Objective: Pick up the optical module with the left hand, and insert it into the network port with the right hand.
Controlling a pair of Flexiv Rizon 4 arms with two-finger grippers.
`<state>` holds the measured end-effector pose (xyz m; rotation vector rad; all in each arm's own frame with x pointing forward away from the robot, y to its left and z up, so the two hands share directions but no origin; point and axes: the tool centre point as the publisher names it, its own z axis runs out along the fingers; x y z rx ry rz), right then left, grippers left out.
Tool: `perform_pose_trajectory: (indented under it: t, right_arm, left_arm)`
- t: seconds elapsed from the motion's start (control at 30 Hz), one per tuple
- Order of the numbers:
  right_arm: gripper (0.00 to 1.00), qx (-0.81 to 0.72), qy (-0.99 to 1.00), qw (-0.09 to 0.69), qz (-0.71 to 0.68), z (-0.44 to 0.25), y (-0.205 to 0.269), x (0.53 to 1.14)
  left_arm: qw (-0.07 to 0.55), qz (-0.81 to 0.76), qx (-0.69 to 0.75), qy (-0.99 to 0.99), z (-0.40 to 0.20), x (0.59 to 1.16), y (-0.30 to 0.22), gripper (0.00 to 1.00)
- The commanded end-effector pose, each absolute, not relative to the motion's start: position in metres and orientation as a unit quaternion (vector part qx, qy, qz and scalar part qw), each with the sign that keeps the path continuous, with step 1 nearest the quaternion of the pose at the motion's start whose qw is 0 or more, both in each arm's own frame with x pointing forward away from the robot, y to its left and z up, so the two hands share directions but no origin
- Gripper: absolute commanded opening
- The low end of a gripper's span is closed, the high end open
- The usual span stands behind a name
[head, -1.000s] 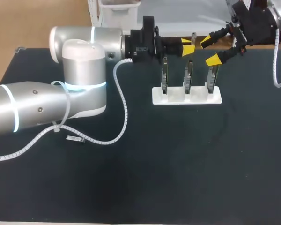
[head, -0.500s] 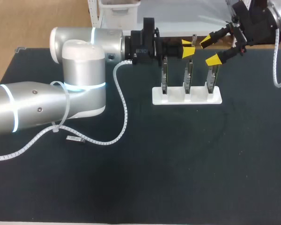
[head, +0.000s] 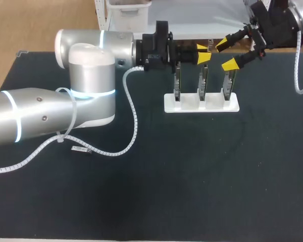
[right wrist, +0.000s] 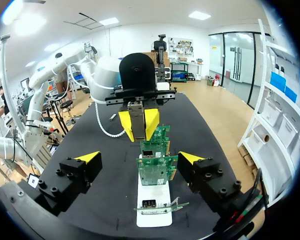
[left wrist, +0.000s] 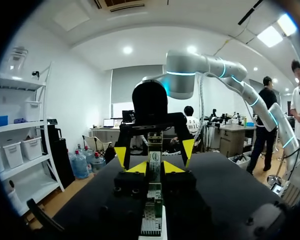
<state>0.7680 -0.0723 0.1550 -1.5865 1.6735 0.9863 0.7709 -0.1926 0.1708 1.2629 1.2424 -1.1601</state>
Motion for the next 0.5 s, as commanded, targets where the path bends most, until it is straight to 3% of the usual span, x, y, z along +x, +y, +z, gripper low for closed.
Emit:
perform_pose_trajectory:
  t: [0.03, 0.5]
  right_arm:
    - [1.0, -0.601, 0.634, 0.312, 0.374, 0.155, -0.0725, 0.7681]
    - [1.0, -0.601, 0.634, 0.312, 0.374, 0.155, -0.0725, 0.7681]
  left_arm:
    - [0.491, -0.478, 0.519, 0.511, 0.169, 0.7716, -0.1937, 0.0]
    - [0.49, -0.474, 0.521, 0.514, 0.1664, 0.772, -0.1928, 0.0]
